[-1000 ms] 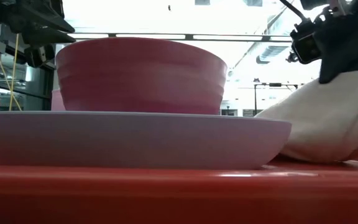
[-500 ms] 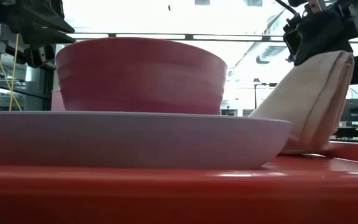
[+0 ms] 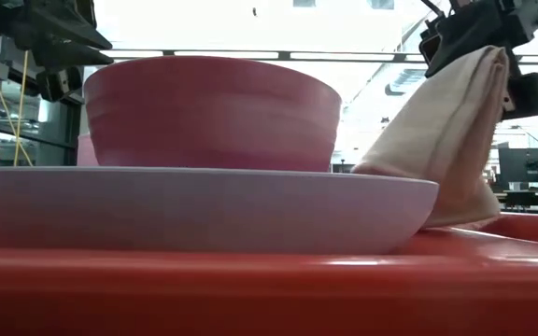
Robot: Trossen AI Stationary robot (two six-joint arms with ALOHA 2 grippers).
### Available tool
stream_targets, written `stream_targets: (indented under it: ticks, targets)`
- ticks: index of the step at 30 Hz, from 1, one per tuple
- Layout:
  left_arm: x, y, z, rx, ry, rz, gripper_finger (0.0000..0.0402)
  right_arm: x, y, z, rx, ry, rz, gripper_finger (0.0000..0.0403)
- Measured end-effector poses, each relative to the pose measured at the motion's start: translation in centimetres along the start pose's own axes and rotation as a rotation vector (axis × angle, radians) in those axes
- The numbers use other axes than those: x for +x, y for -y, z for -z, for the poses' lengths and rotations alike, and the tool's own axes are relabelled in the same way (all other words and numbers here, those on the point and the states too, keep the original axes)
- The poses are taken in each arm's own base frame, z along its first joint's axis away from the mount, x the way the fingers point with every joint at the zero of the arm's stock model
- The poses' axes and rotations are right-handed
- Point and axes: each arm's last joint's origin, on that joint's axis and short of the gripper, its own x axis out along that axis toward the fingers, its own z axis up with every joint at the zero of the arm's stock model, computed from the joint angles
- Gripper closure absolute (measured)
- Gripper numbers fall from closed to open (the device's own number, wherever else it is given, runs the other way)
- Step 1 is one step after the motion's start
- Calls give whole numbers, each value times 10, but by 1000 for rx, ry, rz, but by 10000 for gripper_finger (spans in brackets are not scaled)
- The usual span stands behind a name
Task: Set up tray
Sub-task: Put the brown table napkin on the red serving tray to the right of the purple plate
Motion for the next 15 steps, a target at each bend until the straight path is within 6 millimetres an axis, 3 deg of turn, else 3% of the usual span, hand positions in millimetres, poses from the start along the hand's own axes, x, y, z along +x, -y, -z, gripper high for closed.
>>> stream_targets:
  ticks: [15]
  targets:
    - [0, 0, 0, -1, 4, 1, 291, 21, -1, 36, 70, -22, 3, 403]
